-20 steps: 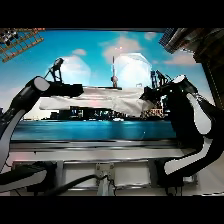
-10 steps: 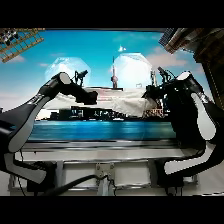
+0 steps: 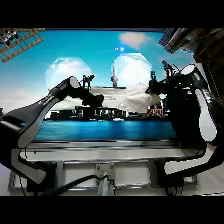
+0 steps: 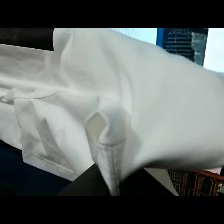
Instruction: Fold the clothes and pants, and hang the long-sleeved shirts on hangers.
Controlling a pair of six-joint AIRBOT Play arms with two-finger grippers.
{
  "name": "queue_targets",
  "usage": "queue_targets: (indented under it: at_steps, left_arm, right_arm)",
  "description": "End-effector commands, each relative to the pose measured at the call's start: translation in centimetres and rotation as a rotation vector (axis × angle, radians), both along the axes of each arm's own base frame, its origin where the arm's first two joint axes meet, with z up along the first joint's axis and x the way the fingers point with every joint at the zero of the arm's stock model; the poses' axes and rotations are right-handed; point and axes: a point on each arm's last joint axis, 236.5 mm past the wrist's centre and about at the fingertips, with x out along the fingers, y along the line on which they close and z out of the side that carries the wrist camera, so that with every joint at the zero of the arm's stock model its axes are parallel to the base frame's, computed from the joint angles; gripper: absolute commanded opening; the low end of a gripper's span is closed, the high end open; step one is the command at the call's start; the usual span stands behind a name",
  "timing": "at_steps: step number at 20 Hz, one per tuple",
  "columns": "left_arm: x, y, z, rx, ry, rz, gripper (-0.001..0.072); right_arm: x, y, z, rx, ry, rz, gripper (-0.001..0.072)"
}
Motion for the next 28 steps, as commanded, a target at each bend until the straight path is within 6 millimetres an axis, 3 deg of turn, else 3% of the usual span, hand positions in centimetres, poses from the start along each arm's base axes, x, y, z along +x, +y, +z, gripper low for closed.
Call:
queue_targets:
  at_steps: [1,6,15,19,25,28]
  left_arm:
    - [0.3,-0.8,-0.9,-0.020,0.022,0.037,0.0004]
    - [-0.9,-1.8,-2.7,-0.023,0.077,0.029,0.0004]
    - [-0.8,-3.2,-2.2,-0.059,0.073,0.049,0.0004]
    - [-1.2,-3.6,-2.3,-0.058,0.070,0.037,0.0004]
    - [-1.2,-3.8,-2.1,-0.060,0.065,0.035,0.0004]
    - [-1.1,-3.7,-2.1,-0.060,0.065,0.038,0.0004]
  right_arm:
    - [0.0,0.0,0.6,0.001,0.003,-0.009,0.0026]
    - [0.1,-0.4,3.2,-0.026,-0.037,-0.022,0.0025]
    - [1.0,0.0,9.3,0.003,-0.101,-0.069,0.0025]
    - [0.9,1.5,11.0,0.022,-0.128,-0.041,0.0025]
    - [0.3,4.1,11.3,0.035,-0.117,0.003,0.0025]
    - [0.9,5.2,12.6,0.044,-0.159,0.014,0.0025]
